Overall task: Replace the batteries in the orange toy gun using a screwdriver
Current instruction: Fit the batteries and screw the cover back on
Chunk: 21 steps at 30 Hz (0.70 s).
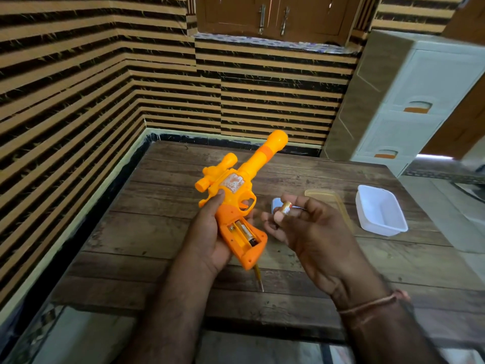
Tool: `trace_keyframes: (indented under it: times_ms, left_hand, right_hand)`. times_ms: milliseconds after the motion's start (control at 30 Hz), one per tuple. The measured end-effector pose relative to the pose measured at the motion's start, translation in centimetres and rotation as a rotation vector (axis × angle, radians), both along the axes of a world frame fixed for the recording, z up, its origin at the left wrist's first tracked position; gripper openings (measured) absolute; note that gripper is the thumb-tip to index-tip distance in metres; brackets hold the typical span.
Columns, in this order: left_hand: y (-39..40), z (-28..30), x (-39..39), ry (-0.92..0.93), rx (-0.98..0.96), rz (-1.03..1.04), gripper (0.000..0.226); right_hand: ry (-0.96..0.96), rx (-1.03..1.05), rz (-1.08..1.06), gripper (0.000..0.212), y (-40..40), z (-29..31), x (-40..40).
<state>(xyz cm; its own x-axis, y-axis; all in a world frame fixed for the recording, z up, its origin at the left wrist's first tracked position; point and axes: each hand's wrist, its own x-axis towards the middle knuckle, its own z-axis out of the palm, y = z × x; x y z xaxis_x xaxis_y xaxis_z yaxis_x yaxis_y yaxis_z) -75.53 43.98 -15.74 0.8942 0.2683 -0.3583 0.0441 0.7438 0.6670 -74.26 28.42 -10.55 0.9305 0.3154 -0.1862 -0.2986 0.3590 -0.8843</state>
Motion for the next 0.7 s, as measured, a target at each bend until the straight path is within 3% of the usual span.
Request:
trace_keyframes:
  times_ms: [100, 167, 500, 700]
  left_hand:
    - [0.1, -0.1, 0.0, 0.011, 0.022, 0.014, 0.036]
    - [0.1, -0.2, 0.0, 0.011, 0.03, 0.014, 0.038]
    - [0.4, 0.1, 0.0, 0.006, 0.037, 0.024, 0.045]
    - [0.6, -0.1, 0.1, 0.025, 0.098, 0.024, 0.041]
  right_hand:
    - [-0.142, -0.159, -0.049, 0.016, 0.3, -0.6, -0.2]
    - [-0.34, -0.359, -0.085, 0.006, 0.6, -1.0, -0.6]
    - [-1.057, -0.918, -0.058, 0.021, 2.2, -3.7, -2.2]
    - [-1.108, -0.969, 0.046, 0.015, 1.8, -3.4, -1.6]
